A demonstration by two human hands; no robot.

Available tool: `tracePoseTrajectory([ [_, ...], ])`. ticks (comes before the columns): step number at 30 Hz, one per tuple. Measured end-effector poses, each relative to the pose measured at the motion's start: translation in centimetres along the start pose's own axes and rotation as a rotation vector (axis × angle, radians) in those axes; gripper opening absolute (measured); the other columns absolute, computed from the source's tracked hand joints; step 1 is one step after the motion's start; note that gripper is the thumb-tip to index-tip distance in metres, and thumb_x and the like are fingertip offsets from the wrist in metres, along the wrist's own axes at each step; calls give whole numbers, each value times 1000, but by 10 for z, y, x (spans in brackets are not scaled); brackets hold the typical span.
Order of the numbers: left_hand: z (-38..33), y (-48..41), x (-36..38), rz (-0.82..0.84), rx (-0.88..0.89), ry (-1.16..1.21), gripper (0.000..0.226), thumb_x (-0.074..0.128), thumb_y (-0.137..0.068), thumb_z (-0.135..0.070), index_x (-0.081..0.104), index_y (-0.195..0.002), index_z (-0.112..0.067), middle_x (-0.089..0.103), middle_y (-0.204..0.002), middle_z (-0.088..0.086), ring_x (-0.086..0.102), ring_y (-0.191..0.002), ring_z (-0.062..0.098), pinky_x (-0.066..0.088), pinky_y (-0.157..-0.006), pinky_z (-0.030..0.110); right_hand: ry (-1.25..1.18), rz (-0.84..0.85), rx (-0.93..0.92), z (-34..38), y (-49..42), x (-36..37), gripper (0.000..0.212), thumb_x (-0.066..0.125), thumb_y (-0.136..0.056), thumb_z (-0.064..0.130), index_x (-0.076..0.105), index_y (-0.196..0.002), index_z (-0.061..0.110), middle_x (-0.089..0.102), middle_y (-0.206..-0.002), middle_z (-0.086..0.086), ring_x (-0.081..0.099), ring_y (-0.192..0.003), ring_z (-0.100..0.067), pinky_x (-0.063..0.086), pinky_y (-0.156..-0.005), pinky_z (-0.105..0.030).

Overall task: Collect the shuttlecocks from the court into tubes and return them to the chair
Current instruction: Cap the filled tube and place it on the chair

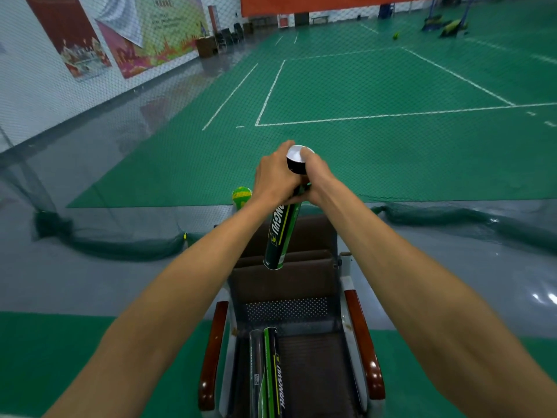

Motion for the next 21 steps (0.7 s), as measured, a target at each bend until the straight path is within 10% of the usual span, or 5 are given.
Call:
tracePoseTrajectory([
  [12, 35, -7, -9, 27, -160, 149, 72, 86, -69, -38, 56, -134, -27, 72, -112, -3, 68, -101, 22, 58, -86, 40, 101, 130, -52, -17, 0, 19, 59, 37, -99, 68, 63, -123, 22, 69, -114, -9, 65, -108, -29, 57, -88, -61],
  [21, 84, -19, -2, 49, -362, 266, 80, 95, -66, -44, 59, -133, -18, 69, -124, 5, 65, -112, 27, 55, -95, 42, 610, 134, -119, -71, -19, -7, 67, 68, -96, 34, 30, -151, 35, 60, -130, -3, 63, -114, -28, 59, -78, -50],
])
Point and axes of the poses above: each hand's wrist, its own y-axis away from the middle knuckle, its own x-axis out of the palm, z = x × y, the point moved 7 cm from there along -y, towards the middle knuckle
